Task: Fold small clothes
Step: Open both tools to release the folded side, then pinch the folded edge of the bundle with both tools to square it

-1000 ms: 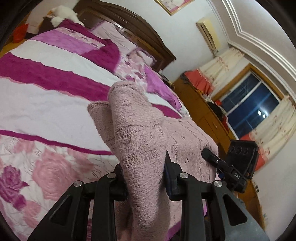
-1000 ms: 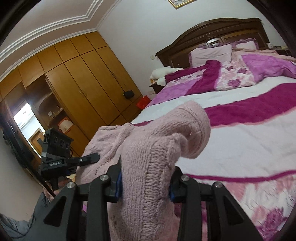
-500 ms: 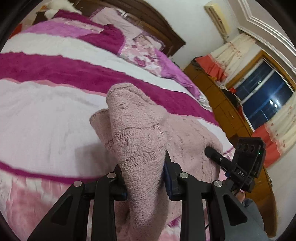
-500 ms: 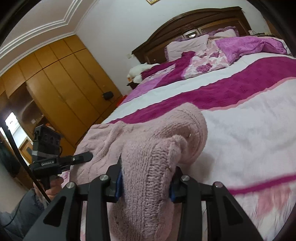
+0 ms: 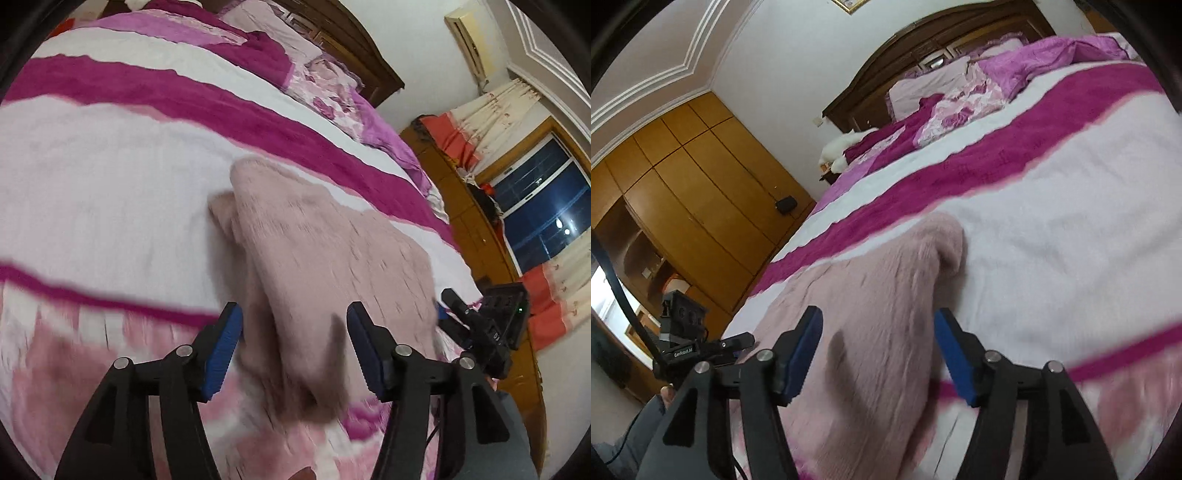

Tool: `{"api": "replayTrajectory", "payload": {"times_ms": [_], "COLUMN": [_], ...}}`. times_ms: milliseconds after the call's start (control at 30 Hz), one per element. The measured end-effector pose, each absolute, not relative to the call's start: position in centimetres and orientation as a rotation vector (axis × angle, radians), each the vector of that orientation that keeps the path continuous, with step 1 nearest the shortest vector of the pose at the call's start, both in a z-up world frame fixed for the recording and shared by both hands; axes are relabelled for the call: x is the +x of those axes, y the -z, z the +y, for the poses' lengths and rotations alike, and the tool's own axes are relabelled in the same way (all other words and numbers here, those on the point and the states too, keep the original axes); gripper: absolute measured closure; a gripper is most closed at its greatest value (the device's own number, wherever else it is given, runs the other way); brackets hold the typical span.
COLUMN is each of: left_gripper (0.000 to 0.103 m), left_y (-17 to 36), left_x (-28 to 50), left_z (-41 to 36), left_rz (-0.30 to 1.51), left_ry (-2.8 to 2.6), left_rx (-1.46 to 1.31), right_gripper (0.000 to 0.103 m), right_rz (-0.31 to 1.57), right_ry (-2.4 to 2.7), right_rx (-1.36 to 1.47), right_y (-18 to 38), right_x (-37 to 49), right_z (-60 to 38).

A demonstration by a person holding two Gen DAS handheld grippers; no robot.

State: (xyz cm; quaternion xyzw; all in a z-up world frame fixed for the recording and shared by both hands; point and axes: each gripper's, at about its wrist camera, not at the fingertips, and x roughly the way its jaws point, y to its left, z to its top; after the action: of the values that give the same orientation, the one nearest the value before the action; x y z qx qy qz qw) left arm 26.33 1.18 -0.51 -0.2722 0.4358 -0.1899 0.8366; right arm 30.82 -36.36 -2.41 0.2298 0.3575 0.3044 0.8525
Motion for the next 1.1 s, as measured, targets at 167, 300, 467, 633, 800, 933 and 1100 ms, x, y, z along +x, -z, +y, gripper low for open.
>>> {"api": "replayTrajectory", "payload": {"times_ms": [167, 300, 467, 633, 800, 933, 1100], "left_gripper": [0.068, 0.066, 0.066, 0.066, 0.075, 0.103, 0.103], "left_y": [1.1, 2.3, 3.6, 4.4, 4.3, 4.3, 1.6], "left_x": [23.9, 23.6, 24.4, 26.5, 26.5, 26.1, 24.2], "left_z": [0.5, -0.2, -0.7, -0.7, -1.0, -1.1, -1.7], "left_rz": [0.948, 1.016, 1.069, 1.064, 1.045, 1.058, 1.005], "left_ry": [0.394, 0.408, 0.405, 0.438, 0.449, 0.442, 0.462], "left_rx": [-0.573, -0.613, -0.619, -0.690, -0.693, -0.706, -0.674], "right_gripper": [0.027, 0.023, 0.021, 0.021, 0.032, 0.071, 0.079], "right_rz": [0.835, 0.868, 0.908, 0.902, 0.897, 0.927, 0.928], "right_ry": [-0.678, -0.671, -0.669, -0.697, -0.710, -0.649, -0.642], "right_rx": [0.531, 0.487, 0.501, 0.509, 0.532, 0.520, 0.543], "right_y": [3.7, 4.5, 5.5, 6.2, 6.5, 6.6, 4.3], "right_x": [27.6, 26.4, 27.2, 29.0, 29.7, 29.4, 28.6], "right_z": [-35.9, -34.5, -34.3, -33.2, -32.6, -32.7, -32.4]}}
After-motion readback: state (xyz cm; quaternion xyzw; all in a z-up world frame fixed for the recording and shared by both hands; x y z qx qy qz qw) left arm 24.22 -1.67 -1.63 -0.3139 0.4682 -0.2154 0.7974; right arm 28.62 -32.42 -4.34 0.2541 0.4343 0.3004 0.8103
